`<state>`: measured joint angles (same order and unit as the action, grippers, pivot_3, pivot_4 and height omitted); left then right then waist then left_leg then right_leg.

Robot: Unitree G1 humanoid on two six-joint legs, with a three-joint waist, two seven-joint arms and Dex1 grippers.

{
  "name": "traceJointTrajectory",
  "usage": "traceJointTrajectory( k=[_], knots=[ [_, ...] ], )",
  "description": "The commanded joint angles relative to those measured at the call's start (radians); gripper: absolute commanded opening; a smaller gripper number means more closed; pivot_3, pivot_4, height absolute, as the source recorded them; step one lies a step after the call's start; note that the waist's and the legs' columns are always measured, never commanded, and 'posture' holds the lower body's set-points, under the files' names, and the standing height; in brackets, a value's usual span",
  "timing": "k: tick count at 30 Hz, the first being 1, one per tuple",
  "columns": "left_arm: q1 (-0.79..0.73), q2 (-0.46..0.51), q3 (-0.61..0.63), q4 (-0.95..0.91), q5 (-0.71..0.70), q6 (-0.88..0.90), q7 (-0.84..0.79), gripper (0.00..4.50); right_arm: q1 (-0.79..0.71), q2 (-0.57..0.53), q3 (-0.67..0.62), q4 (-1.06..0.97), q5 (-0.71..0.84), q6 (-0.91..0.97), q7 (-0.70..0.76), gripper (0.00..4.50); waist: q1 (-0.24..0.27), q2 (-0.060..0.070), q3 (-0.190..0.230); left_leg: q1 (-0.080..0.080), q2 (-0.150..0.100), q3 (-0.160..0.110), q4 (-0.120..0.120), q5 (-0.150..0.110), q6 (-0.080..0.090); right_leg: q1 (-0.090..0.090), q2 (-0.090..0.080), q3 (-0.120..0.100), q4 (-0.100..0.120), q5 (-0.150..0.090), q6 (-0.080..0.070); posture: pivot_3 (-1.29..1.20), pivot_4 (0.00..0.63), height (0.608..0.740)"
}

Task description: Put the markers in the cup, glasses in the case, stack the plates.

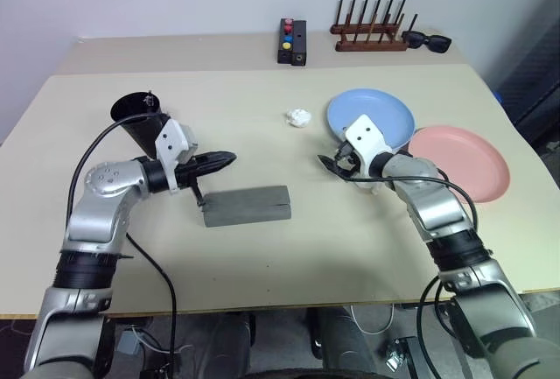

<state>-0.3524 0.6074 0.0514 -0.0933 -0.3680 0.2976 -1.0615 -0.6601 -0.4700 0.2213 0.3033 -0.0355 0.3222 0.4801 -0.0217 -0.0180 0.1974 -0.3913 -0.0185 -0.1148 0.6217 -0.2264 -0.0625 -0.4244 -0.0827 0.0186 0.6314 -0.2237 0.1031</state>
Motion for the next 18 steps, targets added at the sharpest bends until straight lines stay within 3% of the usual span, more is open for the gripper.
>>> traceJointTrajectory(
  k=[1, 3, 6, 13, 18],
  knots=[
    [0.043, -0.005, 0.01, -0.155, -0.079, 0.069, 0.032, 0.03, -0.072, 0.022, -0.006, 0.143, -0.057, -0.066, -0.049, 4.5, 0.002, 0.0, 0.0, 0.0, 0.0, 0.0, 0.0, 0.0, 0.0, 0.0, 0.0, 0.0, 0.0, 0.0, 0.0, 0.0, 0.15, 0.739],
    [0.067, -0.017, 0.012, -0.207, -0.103, 0.096, 0.059, 0.03, -0.107, 0.036, -0.009, 0.22, -0.072, -0.085, -0.059, 4.5, 0.002, 0.0, 0.0, 0.0, 0.0, 0.0, 0.0, 0.0, 0.0, 0.0, 0.0, 0.0, 0.0, 0.0, 0.0, 0.0, 0.15, 0.739],
    [0.09, -0.034, 0.006, -0.252, -0.122, 0.131, 0.099, 0.0, -0.138, 0.047, -0.009, 0.29, -0.087, -0.107, -0.061, 3.65, 0.0, 0.0, 0.0, 0.0, 0.0, 0.0, 0.001, 0.0, 0.0, 0.0, 0.0, 0.0, 0.0, 0.0, -0.001, 0.0, 0.15, 0.739],
    [0.108, -0.078, 0.012, -0.259, -0.127, 0.116, 0.159, 0.0, -0.154, 0.058, -0.015, 0.318, -0.104, -0.141, -0.059, 0.05, -0.001, 0.0, 0.0, 0.001, 0.0, 0.0, 0.0, 0.0, 0.0, 0.0, 0.0, 0.0, 0.0, 0.0, -0.001, 0.0, 0.15, 0.739],
    [0.113, -0.103, 0.014, -0.262, -0.141, 0.102, 0.17, 0.0, -0.139, 0.039, -0.018, 0.248, -0.137, -0.165, -0.079, 0.05, -0.001, 0.0, 0.0, 0.001, 0.0, 0.0, 0.0, 0.0, 0.0, 0.0, 0.0, 0.0, 0.0, 0.0, -0.001, 0.0, 0.15, 0.739]
  ],
)
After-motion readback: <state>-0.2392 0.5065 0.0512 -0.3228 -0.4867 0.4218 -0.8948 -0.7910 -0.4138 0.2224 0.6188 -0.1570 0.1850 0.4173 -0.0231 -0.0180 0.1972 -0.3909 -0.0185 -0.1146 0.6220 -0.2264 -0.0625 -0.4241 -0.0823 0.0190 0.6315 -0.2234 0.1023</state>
